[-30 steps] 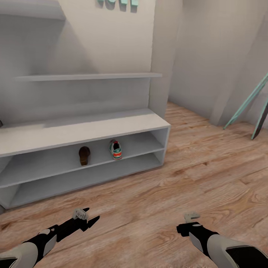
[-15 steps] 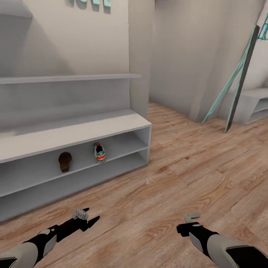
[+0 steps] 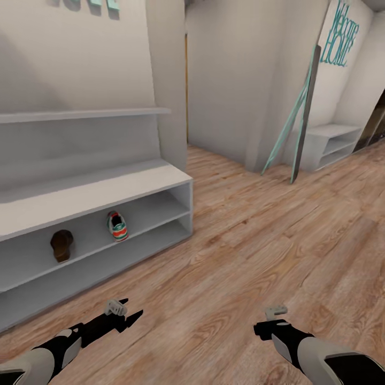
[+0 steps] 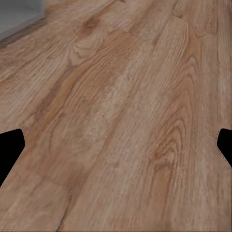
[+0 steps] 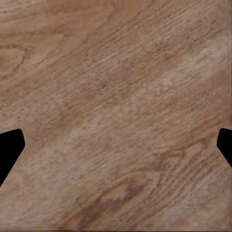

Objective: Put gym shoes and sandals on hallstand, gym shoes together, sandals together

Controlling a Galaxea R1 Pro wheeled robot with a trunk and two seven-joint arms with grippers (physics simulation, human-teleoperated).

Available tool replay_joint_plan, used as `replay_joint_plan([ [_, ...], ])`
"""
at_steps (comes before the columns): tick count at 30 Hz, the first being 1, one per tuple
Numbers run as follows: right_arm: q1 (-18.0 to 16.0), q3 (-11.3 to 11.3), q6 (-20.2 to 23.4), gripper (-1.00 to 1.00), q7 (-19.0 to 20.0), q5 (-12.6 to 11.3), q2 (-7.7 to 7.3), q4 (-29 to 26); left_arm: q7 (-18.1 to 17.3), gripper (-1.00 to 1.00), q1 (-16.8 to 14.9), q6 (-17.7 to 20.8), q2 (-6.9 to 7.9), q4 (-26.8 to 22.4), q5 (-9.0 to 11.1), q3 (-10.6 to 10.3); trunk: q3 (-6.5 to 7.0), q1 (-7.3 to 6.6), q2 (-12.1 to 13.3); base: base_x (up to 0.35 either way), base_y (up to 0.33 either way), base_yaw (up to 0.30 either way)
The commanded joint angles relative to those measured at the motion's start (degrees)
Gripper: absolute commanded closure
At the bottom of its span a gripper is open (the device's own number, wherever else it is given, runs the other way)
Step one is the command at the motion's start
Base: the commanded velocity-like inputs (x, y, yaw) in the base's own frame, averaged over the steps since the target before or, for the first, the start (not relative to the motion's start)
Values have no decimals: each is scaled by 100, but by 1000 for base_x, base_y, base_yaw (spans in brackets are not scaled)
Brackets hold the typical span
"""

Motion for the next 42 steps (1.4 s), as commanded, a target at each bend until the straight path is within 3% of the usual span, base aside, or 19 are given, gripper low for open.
replay_joint_plan([
  [1,-7,43,15,-100,-15,8,3,9,-38,-100,-2,8,2,4,27,12,-2,-1,-2,0,0,-300],
  [24,1,45,13,-100,-13,8,3,9,85,-100,-2,8,-117,4,21,12,60,-1,-2,4,-1,-300],
  [35,2,50,7,-100,-14,8,3,9,102,-100,-2,8,-120,4,19,12,89,-1,-2,281,-66,-290],
  [42,9,49,6,-100,-15,8,3,9,103,-100,-2,8,-121,4,18,12,92,-1,-2,348,-82,-45],
])
